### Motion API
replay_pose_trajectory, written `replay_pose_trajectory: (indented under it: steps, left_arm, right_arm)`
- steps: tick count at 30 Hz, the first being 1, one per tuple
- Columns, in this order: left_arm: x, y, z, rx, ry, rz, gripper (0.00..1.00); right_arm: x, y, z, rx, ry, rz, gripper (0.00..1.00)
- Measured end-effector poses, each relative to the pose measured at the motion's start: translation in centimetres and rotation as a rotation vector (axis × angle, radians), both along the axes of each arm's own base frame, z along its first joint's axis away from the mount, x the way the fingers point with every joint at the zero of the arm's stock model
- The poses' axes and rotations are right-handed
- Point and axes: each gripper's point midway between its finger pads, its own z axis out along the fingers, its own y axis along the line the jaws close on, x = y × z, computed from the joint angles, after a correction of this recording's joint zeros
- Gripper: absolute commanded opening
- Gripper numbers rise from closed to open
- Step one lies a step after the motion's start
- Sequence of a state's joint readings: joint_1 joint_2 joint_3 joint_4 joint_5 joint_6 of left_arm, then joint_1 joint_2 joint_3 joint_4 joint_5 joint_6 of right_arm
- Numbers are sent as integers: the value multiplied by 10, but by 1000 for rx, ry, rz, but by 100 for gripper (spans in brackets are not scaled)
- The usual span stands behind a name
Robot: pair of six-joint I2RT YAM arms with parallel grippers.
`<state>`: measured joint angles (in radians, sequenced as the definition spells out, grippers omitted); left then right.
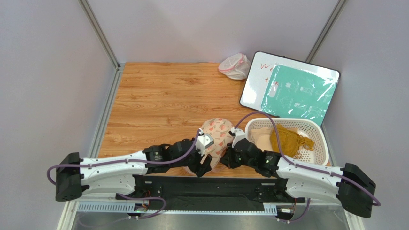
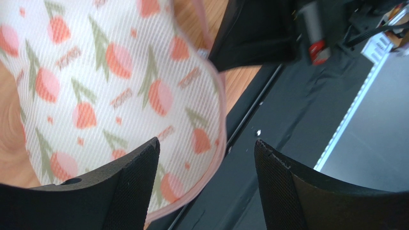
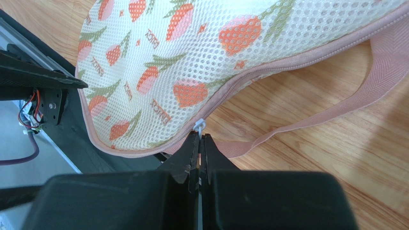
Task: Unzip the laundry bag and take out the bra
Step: Unzip the laundry bag at the center of the board.
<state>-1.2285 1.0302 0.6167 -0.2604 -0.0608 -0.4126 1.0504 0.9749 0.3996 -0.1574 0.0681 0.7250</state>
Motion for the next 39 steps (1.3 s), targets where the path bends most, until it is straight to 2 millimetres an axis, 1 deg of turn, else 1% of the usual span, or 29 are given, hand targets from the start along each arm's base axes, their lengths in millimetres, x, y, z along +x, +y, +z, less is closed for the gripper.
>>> replay_pose_trajectory:
  steps: [2, 4, 5, 7, 8, 12, 14, 16, 17, 18, 20, 21, 24, 32, 39]
  left_arm:
    - [4, -13, 10, -20, -12, -10, 78]
    - [7, -24, 13, -19, -14, -18, 78]
    - [9, -29, 11, -13, -13, -22, 78]
    - [11, -38, 2, 11, -4, -27, 79]
    - [11, -39, -4, 27, 1, -28, 79]
    - [12, -39, -28, 100, 23, -27, 79]
    - [12, -38, -35, 119, 28, -25, 77]
    - [13, -38, -38, 124, 29, -23, 65]
    - [13, -39, -38, 123, 31, -20, 56]
    - [14, -40, -39, 121, 31, -16, 42]
    - [15, -41, -41, 122, 32, -12, 29]
    - [15, -42, -43, 126, 34, -11, 16]
    - [15, -43, -49, 135, 42, -6, 0]
    - [15, -45, -49, 126, 40, -4, 0]
    - [13, -35, -47, 113, 36, 2, 0]
  right_arm:
    - [-1, 1, 0, 4, 4, 7, 0]
    - [-2, 3, 1, 10, 6, 12, 0]
    - [-2, 3, 2, 14, 6, 14, 0]
    - [-2, 4, 2, 19, 6, 17, 0]
    - [-2, 5, 3, 21, 6, 19, 0]
    - [-2, 5, 8, 38, -3, 20, 0]
    - [-2, 5, 11, 51, -10, 20, 0]
    - [-3, 4, 12, 57, -14, 20, 0]
    - [-3, 3, 12, 59, -14, 19, 0]
    - [-4, 3, 12, 61, -14, 19, 0]
    - [-4, 2, 12, 63, -14, 19, 0]
    - [-5, 1, 11, 63, -14, 19, 0]
    - [-5, 1, 12, 64, -15, 19, 0]
    - [-6, -1, 13, 64, -14, 18, 0]
    - [-7, -4, 11, 55, -8, 13, 0]
